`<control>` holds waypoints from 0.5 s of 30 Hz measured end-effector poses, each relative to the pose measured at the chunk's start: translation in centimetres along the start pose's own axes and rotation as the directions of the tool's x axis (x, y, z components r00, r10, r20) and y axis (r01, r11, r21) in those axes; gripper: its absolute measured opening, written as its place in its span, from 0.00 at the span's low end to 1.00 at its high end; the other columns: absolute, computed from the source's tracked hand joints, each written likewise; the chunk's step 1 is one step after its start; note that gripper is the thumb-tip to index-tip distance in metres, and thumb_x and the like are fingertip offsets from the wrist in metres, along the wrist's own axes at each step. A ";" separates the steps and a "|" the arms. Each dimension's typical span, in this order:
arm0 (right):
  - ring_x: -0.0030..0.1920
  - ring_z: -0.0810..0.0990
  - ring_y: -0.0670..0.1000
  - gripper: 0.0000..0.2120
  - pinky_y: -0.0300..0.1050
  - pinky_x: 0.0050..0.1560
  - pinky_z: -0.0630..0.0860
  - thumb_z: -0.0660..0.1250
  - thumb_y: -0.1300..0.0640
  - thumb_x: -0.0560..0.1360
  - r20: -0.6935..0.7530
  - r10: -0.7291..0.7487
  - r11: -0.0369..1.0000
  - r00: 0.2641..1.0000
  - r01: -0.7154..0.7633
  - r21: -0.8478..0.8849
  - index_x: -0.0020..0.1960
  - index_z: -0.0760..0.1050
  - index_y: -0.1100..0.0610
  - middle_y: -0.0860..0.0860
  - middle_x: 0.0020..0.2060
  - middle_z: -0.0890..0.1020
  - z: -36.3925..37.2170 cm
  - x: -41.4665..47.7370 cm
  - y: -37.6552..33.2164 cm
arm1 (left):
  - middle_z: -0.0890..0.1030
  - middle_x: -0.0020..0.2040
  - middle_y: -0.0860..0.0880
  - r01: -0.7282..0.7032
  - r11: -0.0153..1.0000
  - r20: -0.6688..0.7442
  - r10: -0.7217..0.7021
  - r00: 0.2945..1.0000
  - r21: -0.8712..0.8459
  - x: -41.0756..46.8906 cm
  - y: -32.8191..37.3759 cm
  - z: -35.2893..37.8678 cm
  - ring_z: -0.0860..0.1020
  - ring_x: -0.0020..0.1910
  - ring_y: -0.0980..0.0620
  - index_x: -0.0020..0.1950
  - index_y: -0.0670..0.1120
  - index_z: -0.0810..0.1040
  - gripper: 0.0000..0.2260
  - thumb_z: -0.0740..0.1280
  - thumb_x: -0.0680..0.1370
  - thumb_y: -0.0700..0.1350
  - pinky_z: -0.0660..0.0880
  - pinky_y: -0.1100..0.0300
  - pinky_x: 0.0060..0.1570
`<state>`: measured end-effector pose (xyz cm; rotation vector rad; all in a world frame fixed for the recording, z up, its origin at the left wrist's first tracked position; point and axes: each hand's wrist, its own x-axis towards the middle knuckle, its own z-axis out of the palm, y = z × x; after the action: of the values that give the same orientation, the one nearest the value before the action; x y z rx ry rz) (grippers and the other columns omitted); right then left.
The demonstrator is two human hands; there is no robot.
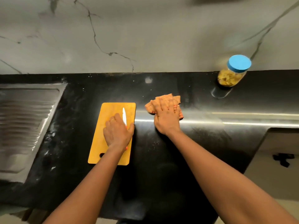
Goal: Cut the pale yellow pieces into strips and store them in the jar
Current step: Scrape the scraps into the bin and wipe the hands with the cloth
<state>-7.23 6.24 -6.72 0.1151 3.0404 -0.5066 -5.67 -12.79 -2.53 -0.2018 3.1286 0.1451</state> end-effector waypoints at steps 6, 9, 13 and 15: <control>0.76 0.56 0.62 0.29 0.62 0.72 0.56 0.56 0.44 0.79 -0.111 0.150 0.988 0.982 -0.154 -0.024 0.76 0.60 0.56 0.57 0.75 0.62 -1.1 -1.2 7.7 | 0.77 0.51 0.43 -0.026 0.999 -0.075 0.028 0.997 0.027 1.3 0.1 1.1 0.75 0.48 0.42 0.57 0.44 0.72 0.24 0.63 0.76 0.64 0.73 0.49 0.42; 0.76 0.54 0.63 0.30 0.63 0.72 0.56 0.54 0.42 0.80 -0.136 0.268 0.959 0.954 -0.278 -0.058 0.76 0.57 0.56 0.59 0.76 0.59 -2.1 0.8 10.3 | 0.78 0.50 0.44 -0.047 0.999 -0.076 0.049 0.996 0.018 1.1 0.2 1.5 0.76 0.46 0.43 0.56 0.45 0.73 0.23 0.64 0.75 0.64 0.73 0.51 0.39; 0.76 0.48 0.65 0.31 0.67 0.73 0.50 0.54 0.44 0.78 -0.106 0.411 0.908 0.905 -0.417 -0.045 0.77 0.56 0.56 0.62 0.77 0.54 -2.6 5.9 8.7 | 0.78 0.49 0.45 -0.075 0.997 -0.054 0.076 0.996 0.013 1.1 0.9 1.6 0.77 0.44 0.44 0.57 0.45 0.74 0.23 0.65 0.75 0.63 0.73 0.53 0.37; 0.76 0.48 0.66 0.33 0.67 0.73 0.48 0.54 0.44 0.77 -0.057 0.408 0.911 0.911 -0.411 -0.040 0.78 0.54 0.56 0.62 0.77 0.54 -2.2 8.0 5.9 | 0.78 0.49 0.45 -0.094 0.995 -0.042 0.095 0.995 0.014 1.1 1.2 1.6 0.77 0.44 0.45 0.57 0.45 0.74 0.23 0.65 0.74 0.63 0.74 0.53 0.37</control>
<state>-14.85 13.06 -7.09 0.7537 2.9411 -0.3928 -6.92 -11.56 -4.00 -0.0577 3.1819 0.1234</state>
